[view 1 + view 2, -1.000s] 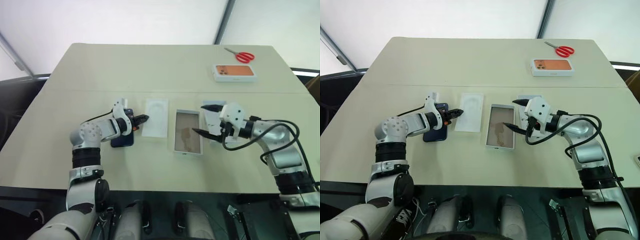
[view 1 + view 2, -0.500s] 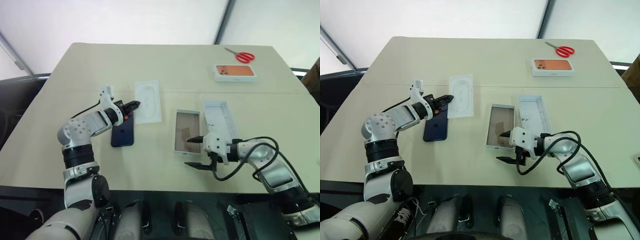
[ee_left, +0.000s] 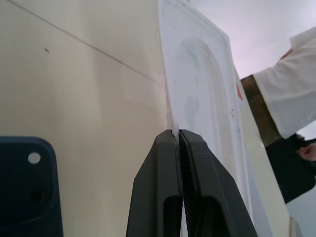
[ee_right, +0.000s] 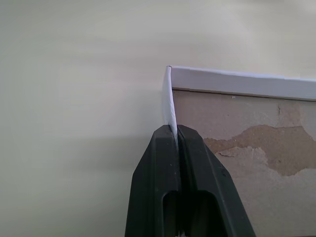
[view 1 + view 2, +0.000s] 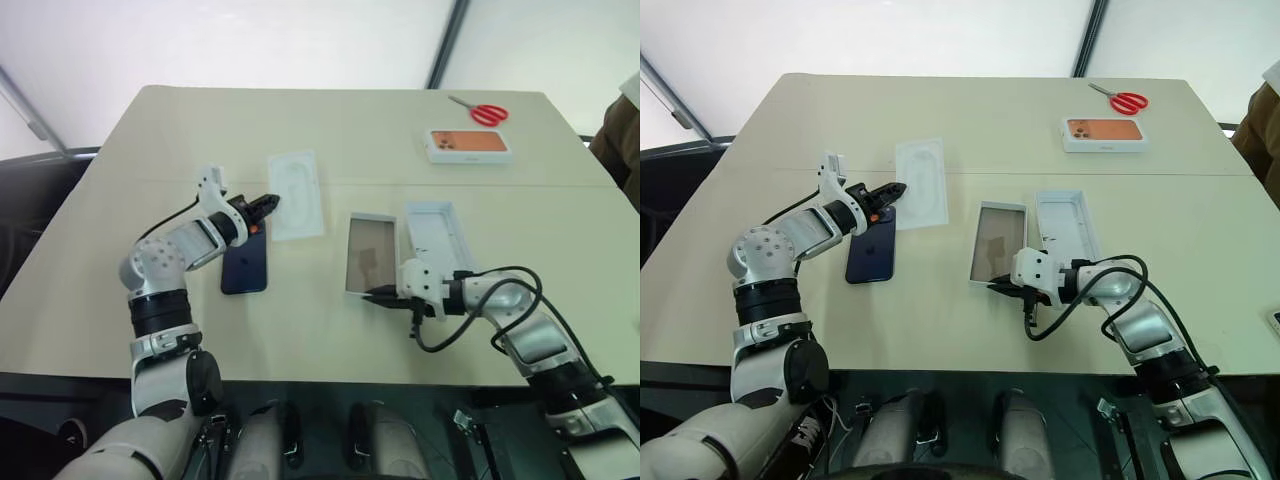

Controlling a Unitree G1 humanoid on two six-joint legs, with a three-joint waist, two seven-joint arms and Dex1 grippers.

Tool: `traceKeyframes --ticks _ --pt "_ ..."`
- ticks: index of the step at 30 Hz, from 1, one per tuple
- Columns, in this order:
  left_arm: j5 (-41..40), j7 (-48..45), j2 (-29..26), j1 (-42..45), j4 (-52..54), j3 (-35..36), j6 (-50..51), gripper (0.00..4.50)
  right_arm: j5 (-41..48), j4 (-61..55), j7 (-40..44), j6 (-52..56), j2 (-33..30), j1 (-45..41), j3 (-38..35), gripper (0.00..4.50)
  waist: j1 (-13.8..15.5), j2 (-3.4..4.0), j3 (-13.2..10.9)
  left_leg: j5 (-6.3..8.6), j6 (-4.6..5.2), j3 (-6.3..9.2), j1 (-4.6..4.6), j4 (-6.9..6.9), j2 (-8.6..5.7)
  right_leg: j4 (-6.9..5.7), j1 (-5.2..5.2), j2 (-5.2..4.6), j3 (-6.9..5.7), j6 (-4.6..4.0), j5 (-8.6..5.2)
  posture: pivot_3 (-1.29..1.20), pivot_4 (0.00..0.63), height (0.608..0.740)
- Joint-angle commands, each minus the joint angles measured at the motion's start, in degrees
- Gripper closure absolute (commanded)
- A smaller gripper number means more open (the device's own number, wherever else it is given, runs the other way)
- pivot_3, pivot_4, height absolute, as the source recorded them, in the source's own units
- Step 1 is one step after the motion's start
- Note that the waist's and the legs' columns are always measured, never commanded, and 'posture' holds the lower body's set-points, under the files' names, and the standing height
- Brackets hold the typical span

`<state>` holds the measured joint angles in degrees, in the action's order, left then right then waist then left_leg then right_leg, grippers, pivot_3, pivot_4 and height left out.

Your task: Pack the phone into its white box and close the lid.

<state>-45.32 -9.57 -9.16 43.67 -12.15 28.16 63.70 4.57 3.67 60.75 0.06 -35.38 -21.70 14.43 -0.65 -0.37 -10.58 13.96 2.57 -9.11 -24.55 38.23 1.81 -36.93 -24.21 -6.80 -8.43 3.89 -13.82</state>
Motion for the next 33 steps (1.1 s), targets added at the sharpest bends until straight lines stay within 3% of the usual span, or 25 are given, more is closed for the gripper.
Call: traceKeyframes --ticks 1,8,11,16,24,28,33 --pt "-2.67 0.60 -0.07 2.40 2.50 0.47 0.15 4.50 -3.65 4.70 -2.14 -6.50 3.08 -4.00 1.89 4.38 -0.05 0.00 0.00 -0.01 -0.01 0.00 0.00 0.00 0.00 -0.01 0.00 0.00 0.01 0.00 0.00 0.00 0.150 0.738" --pt "-2.79 1.67 -0.18 1.31 3.54 -0.41 0.31 4.50 -5.85 12.25 -4.21 -11.26 8.35 -9.40 2.86 4.38 -0.02 -0.01 0.00 -0.04 -0.03 -0.02 0.02 0.01 -0.01 -0.04 0.00 0.01 0.02 0.01 -0.01 0.00 0.150 0.738" --pt "-2.90 1.76 0.02 0.71 3.96 -0.72 0.44 4.50 -5.76 14.01 -4.26 -12.07 8.98 -9.95 2.37 3.59 0.01 -0.01 0.00 -0.04 -0.03 -0.02 0.02 0.02 -0.01 -0.04 0.01 0.01 0.02 0.01 -0.01 0.00 0.150 0.738" --pt "-2.76 1.32 0.59 -0.55 4.91 -2.52 1.37 4.50 -3.68 11.50 -3.74 -10.24 7.75 -9.21 0.10 1.19 -0.01 -0.01 0.00 -0.04 -0.03 -0.01 0.02 0.01 -0.01 -0.05 0.01 0.01 0.02 0.01 -0.01 0.00 0.150 0.738" --pt "-2.00 3.37 2.01 -1.59 6.82 -6.10 1.58 4.50 9.84 0.91 -3.53 2.75 4.28 -3.45 -11.80 1.19 0.32 -0.01 0.00 -0.04 -0.03 0.00 0.02 0.01 -0.03 -0.04 0.03 -0.01 0.03 0.01 -0.01 0.00 0.150 0.738" --pt "-1.38 5.10 3.93 -2.82 7.40 -7.67 2.28 4.50 9.61 -0.15 -3.12 2.93 0.14 -0.26 -14.30 1.19 0.12 -0.02 0.00 -0.03 -0.03 0.01 0.03 0.00 -0.02 -0.03 0.04 -0.02 0.03 0.01 -0.01 0.00 0.150 0.738" --pt "-2.44 10.03 7.66 -2.01 6.64 -5.86 4.71 4.50 9.01 2.74 -5.61 1.83 -0.06 -1.98 -16.12 1.19 -0.02 -0.03 -0.01 -0.03 -0.03 0.00 0.05 0.00 0.01 -0.05 0.01 -0.01 0.07 0.00 -0.01 0.00 0.150 0.738"
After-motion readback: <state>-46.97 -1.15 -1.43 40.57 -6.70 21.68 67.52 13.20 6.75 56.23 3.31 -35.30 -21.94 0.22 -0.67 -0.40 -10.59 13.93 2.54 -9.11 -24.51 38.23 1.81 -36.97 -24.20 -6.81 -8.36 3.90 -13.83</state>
